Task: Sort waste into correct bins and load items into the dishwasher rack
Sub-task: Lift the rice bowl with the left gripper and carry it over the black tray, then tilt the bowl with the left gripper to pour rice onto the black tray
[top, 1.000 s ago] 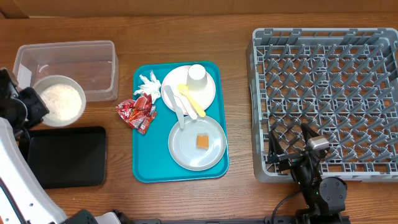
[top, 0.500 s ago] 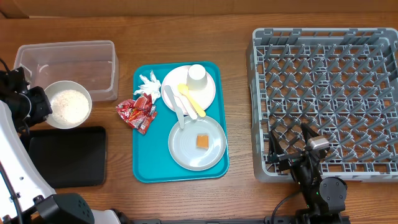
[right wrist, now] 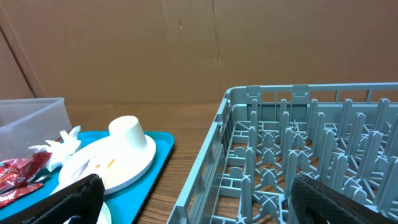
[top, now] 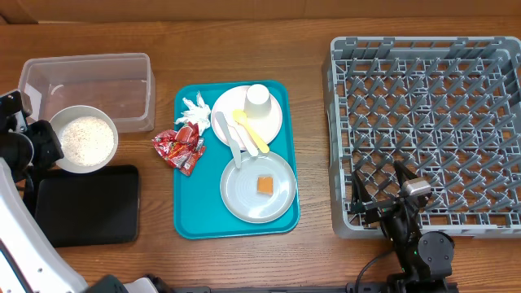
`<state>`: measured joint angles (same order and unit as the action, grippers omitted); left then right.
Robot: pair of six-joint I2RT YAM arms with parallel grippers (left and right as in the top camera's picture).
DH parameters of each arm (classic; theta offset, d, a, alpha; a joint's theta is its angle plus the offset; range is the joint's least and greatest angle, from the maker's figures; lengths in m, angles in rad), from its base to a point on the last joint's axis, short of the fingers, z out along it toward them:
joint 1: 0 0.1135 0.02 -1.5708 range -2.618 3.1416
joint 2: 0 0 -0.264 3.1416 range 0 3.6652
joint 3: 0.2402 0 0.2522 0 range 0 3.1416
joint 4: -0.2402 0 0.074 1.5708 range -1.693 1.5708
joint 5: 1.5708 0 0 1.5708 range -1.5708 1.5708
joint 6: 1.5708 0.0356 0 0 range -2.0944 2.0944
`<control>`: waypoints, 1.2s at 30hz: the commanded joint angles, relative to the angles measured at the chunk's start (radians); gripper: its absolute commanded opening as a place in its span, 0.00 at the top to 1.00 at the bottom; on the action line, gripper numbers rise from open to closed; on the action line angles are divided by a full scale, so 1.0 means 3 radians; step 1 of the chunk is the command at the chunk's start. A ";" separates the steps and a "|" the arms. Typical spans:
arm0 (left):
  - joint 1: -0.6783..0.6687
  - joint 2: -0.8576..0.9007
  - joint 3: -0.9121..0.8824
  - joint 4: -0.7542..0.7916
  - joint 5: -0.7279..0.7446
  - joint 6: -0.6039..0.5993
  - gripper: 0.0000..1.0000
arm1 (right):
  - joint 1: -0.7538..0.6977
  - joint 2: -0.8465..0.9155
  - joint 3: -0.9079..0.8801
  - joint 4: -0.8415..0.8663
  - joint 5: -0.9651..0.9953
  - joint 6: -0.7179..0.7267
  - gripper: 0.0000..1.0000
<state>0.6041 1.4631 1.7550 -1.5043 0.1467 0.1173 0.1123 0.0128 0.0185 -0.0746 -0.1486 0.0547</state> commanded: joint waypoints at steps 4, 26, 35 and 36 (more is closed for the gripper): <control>0.0018 -0.0238 0.0043 -0.0195 0.0103 -0.0294 0.96 | 0.0018 -0.0033 -0.0034 0.0015 0.0047 -0.0010 0.00; 0.0018 -0.0234 -0.0966 0.0112 -0.1150 -0.0841 0.96 | 0.0018 -0.0033 -0.0034 0.0015 0.0046 -0.0010 0.00; 0.0018 -0.0228 -0.1418 0.0436 -0.1592 -0.0832 0.96 | 0.0018 -0.0033 -0.0034 0.0015 0.0046 -0.0010 0.00; 0.0018 -0.0225 -0.1446 0.0468 -0.1635 -0.0814 0.96 | 0.0018 -0.0033 -0.0034 0.0015 0.0046 -0.0010 0.00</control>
<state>0.6041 1.3991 1.3392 -1.3785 -0.2802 -0.1143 0.1123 0.0128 0.0185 -0.0753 -0.1486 0.0547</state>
